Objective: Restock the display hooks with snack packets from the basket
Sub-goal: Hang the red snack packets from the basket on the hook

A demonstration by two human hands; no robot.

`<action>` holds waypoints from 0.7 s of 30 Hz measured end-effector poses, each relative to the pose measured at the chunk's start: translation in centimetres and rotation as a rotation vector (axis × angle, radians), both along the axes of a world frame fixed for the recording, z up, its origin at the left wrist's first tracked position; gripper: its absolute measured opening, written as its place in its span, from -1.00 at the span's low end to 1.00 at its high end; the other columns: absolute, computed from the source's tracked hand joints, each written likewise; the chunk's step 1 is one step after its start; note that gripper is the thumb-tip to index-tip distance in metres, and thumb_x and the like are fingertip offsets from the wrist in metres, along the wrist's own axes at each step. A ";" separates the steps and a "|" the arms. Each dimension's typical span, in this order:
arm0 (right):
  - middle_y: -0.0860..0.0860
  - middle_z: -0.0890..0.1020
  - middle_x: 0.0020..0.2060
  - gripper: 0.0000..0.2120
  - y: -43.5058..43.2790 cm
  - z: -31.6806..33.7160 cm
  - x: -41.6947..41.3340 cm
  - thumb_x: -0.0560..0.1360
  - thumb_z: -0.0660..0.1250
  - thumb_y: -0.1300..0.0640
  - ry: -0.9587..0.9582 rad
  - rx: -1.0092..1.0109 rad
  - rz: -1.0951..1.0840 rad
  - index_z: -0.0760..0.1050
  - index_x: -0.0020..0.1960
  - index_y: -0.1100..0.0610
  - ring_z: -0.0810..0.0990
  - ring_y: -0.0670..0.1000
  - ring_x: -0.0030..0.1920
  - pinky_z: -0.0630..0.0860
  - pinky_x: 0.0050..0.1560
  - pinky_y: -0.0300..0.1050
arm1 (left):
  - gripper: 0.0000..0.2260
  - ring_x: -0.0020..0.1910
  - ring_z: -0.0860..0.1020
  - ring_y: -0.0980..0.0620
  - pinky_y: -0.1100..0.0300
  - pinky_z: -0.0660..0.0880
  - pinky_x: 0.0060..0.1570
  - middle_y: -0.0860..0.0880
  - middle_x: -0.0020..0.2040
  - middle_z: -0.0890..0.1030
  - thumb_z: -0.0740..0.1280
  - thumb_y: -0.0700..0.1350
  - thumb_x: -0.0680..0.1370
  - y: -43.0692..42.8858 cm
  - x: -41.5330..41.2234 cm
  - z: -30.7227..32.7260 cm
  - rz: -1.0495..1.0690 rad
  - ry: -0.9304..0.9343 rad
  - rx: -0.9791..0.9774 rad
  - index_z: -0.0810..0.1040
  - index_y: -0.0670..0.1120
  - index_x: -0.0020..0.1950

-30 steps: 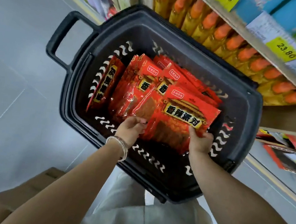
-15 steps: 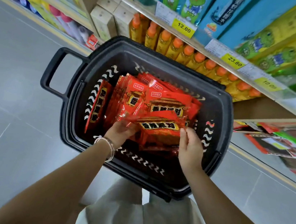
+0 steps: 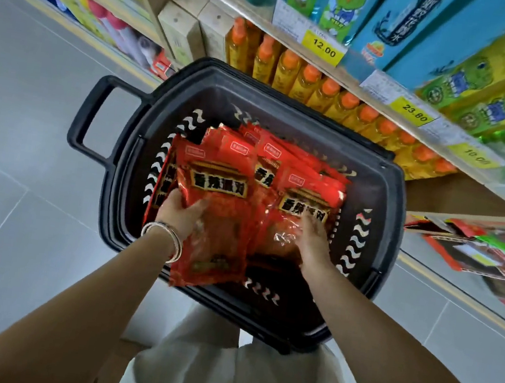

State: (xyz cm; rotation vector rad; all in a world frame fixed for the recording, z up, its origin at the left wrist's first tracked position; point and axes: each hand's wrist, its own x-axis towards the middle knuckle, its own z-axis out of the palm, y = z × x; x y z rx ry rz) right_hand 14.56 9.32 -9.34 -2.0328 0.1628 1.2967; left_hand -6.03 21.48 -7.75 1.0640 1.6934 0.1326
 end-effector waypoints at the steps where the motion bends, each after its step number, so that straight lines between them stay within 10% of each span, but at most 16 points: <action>1: -0.04 0.47 0.21 -0.55 -0.6 -1.5 0.6 0.58 0.17 -0.12 -0.052 -0.065 0.034 0.34 0.39 0.08 0.55 -0.06 -0.06 0.39 0.13 -0.11 | -0.80 -0.29 0.55 0.06 0.29 0.43 -0.36 0.08 -0.26 0.56 0.41 0.05 0.45 0.0 -0.2 -0.4 0.013 0.040 0.009 0.48 -0.02 -0.06; 13: 0.09 0.40 0.38 0.17 -2.3 -11.5 1.8 0.10 0.63 -0.14 -0.119 -0.255 -0.051 0.06 0.51 0.08 0.38 0.13 0.38 0.31 0.39 0.13 | -0.90 -0.19 0.59 0.02 0.23 0.46 -0.32 0.03 -0.14 0.60 0.38 0.01 0.48 -1.1 -1.2 -3.1 0.054 -0.003 -0.141 0.46 0.10 -0.13; 21: 0.02 0.59 0.05 -0.46 -3.7 -6.5 0.7 0.30 0.55 0.00 -0.401 -0.229 -0.046 0.43 0.18 0.12 0.57 0.12 0.10 0.39 0.01 -0.16 | -0.89 -0.22 0.55 0.08 0.26 0.44 -0.30 0.10 -0.19 0.58 0.39 -0.02 0.48 -1.5 -0.1 -1.3 0.145 -0.053 -0.098 0.46 0.11 -0.17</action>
